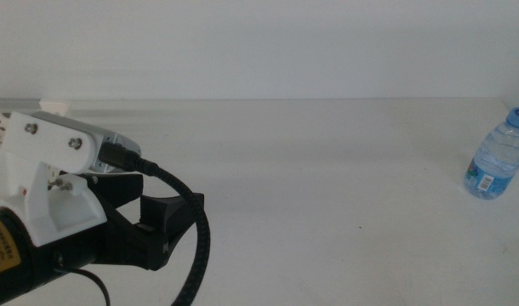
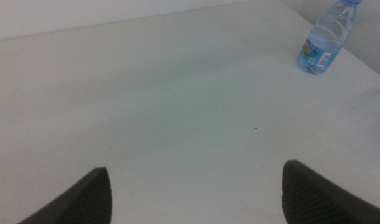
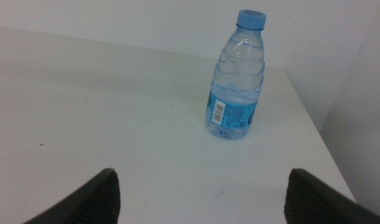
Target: Use arms to grab the bottles and put them into the dustbin to the left of the table.
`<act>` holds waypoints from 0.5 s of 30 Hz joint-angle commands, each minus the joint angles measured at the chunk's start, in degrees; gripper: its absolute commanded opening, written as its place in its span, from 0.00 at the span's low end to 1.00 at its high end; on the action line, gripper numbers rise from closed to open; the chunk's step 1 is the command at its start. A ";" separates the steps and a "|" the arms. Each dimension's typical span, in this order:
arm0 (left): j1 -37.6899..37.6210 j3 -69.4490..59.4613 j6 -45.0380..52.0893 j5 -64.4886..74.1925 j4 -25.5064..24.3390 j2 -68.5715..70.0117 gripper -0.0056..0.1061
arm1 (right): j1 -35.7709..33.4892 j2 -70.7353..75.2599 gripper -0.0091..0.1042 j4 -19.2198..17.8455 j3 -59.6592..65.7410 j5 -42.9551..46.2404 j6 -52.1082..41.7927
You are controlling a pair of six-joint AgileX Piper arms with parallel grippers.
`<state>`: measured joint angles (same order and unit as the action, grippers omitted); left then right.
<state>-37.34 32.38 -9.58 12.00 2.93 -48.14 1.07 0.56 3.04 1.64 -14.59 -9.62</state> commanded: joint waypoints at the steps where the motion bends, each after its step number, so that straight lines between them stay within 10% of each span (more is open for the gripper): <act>1: -0.13 1.48 -0.73 -4.22 -0.02 0.79 0.86 | 0.26 1.58 0.70 -0.35 -0.44 4.25 -0.72; 15: -0.13 1.48 -0.73 -4.22 -0.02 0.79 0.86 | 0.26 -28.91 0.70 -4.81 -18.04 0.40 -0.72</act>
<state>-37.34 32.38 -9.58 12.00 2.90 -48.14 1.07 -24.92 0.38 -13.56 -18.16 -9.62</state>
